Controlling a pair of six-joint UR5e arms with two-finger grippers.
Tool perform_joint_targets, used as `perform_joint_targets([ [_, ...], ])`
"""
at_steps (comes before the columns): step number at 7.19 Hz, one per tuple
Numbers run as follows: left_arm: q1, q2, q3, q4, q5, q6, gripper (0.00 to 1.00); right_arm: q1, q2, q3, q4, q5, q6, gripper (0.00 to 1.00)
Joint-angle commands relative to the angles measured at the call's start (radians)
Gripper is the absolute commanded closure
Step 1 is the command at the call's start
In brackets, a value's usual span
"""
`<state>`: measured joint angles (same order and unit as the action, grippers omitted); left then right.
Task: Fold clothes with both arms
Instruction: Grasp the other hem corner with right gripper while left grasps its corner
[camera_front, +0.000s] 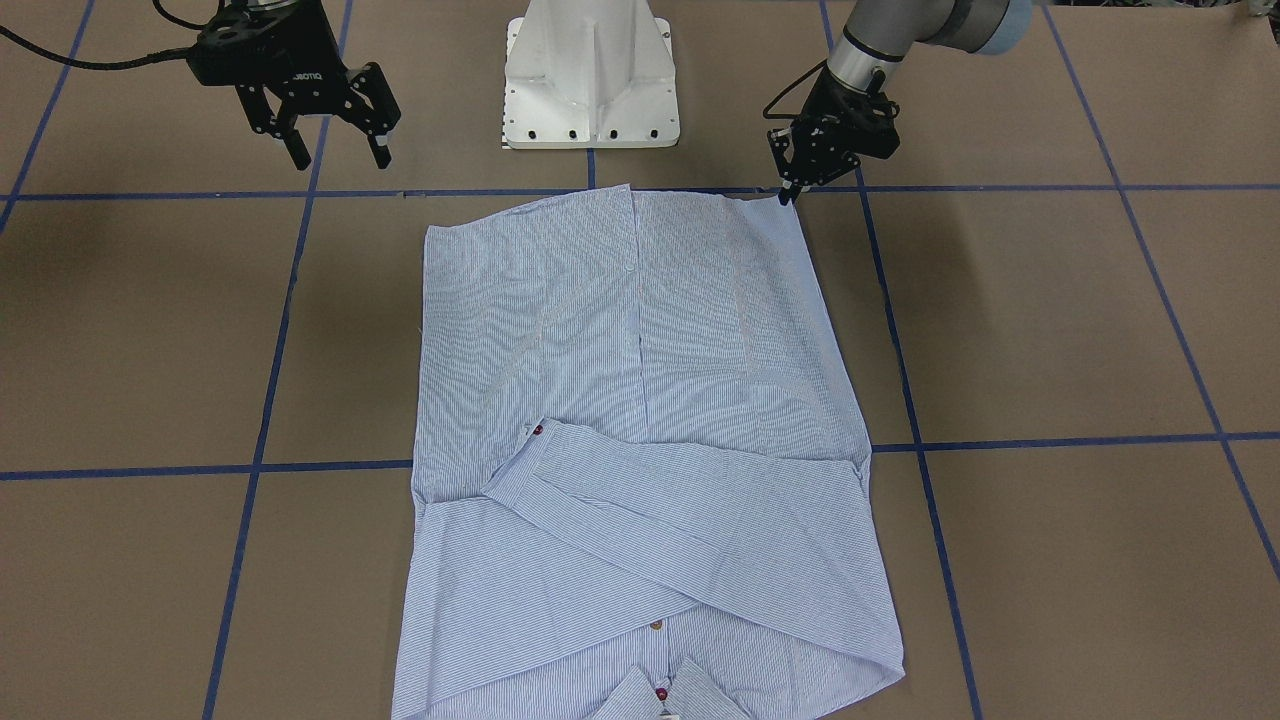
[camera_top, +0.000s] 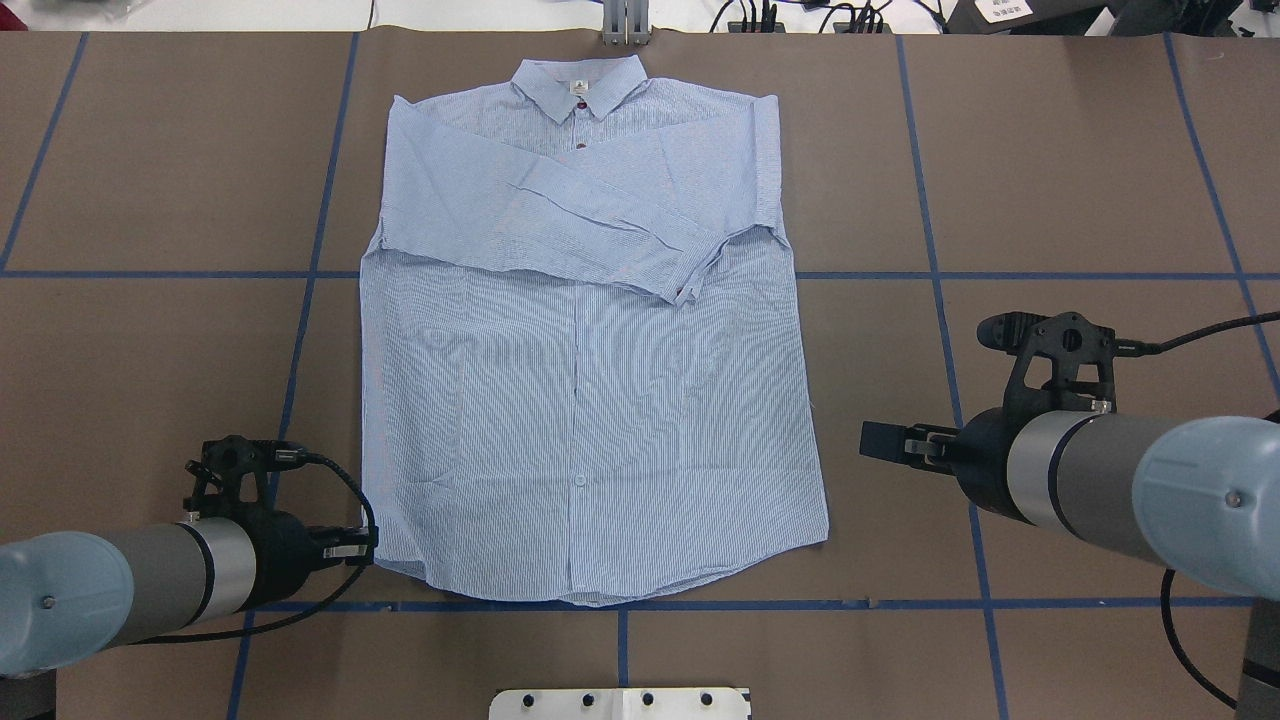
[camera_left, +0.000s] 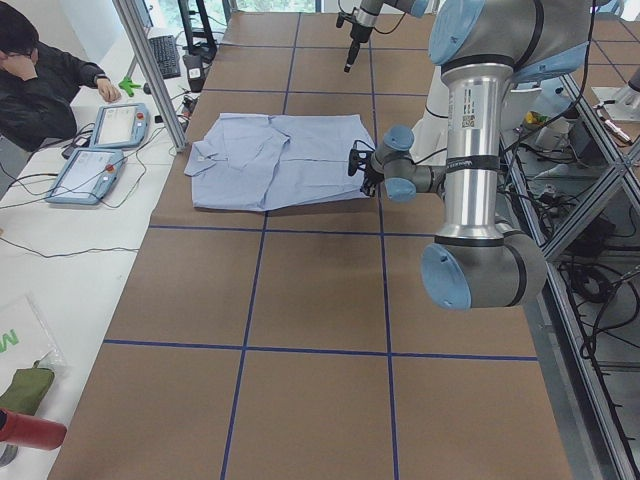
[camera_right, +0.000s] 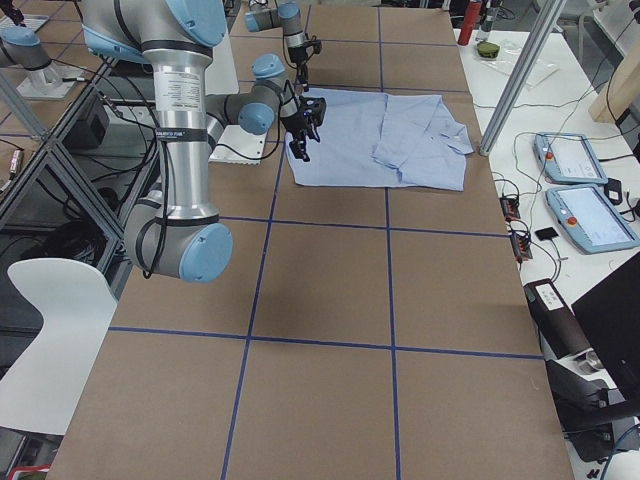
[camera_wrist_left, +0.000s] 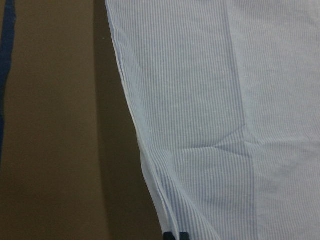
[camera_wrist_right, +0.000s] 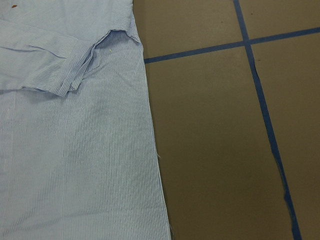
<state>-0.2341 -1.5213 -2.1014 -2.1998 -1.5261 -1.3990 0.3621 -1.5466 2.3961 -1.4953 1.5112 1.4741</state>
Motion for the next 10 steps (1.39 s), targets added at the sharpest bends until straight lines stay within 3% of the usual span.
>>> perform_joint_targets([
  [1,-0.001,-0.014,-0.019,0.0,0.0,0.0,1.0,-0.043,-0.103,-0.02,0.157,-0.036,0.051,0.0],
  [3,-0.001,-0.019,-0.019,-0.003,0.004,0.005,1.0,-0.101,-0.107,-0.162,0.333,-0.167,0.127,0.05],
  [5,-0.002,-0.022,-0.02,-0.006,0.024,0.008,1.0,-0.155,-0.067,-0.247,0.333,-0.238,0.182,0.38],
  [6,-0.001,-0.022,-0.02,-0.006,0.03,0.008,1.0,-0.161,-0.019,-0.285,0.328,-0.241,0.192,0.5],
  [10,0.001,-0.022,-0.022,-0.008,0.05,0.009,1.0,-0.212,0.039,-0.333,0.264,-0.278,0.259,0.53],
])
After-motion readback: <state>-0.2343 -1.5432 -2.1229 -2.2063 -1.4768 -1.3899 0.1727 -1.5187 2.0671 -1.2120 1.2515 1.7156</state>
